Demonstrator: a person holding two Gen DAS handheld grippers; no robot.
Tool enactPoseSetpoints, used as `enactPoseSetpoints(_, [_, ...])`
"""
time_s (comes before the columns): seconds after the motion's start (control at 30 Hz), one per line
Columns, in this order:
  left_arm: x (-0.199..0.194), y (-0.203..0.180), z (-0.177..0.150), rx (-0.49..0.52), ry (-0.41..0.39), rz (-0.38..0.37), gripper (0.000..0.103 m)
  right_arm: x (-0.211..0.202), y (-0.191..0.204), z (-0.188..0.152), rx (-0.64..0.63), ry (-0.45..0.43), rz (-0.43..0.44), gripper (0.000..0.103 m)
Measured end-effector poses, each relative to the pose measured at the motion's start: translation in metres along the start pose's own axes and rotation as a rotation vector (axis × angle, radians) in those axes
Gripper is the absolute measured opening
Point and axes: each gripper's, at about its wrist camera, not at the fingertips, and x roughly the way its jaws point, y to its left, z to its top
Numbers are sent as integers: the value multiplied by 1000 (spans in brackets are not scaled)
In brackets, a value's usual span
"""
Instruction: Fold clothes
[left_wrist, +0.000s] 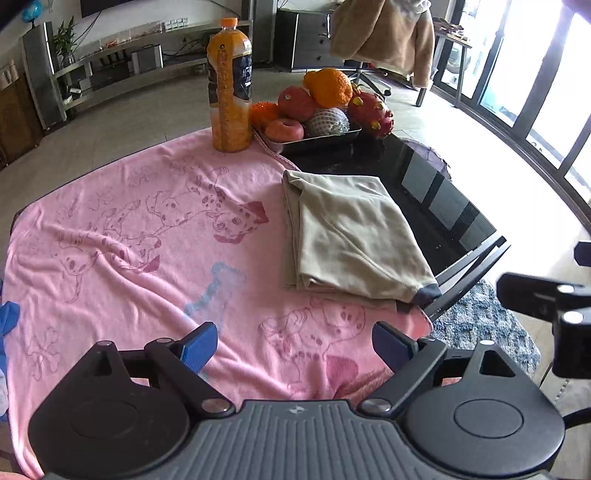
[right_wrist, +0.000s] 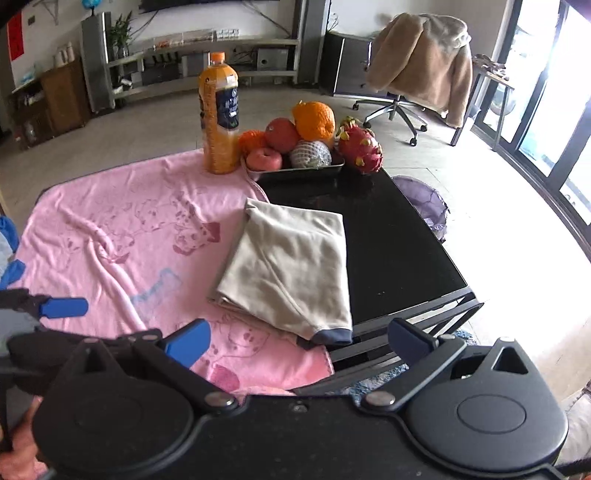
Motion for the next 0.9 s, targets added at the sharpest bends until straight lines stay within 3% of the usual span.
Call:
enactPoseSetpoints(0.07, [-5, 2, -4, -1, -9, -1, 91, -4, 2, -3, 29, 5, 18, 103])
enactPoseSetpoints(0.37, [-2, 3, -15, 11, -5, -20, 89, 6, 23, -12, -14, 27, -117, 103])
enactPoseSetpoints(0.9, [11, 3, -16, 6, 4, -7, 88, 20, 21, -19, 22, 42, -101, 103])
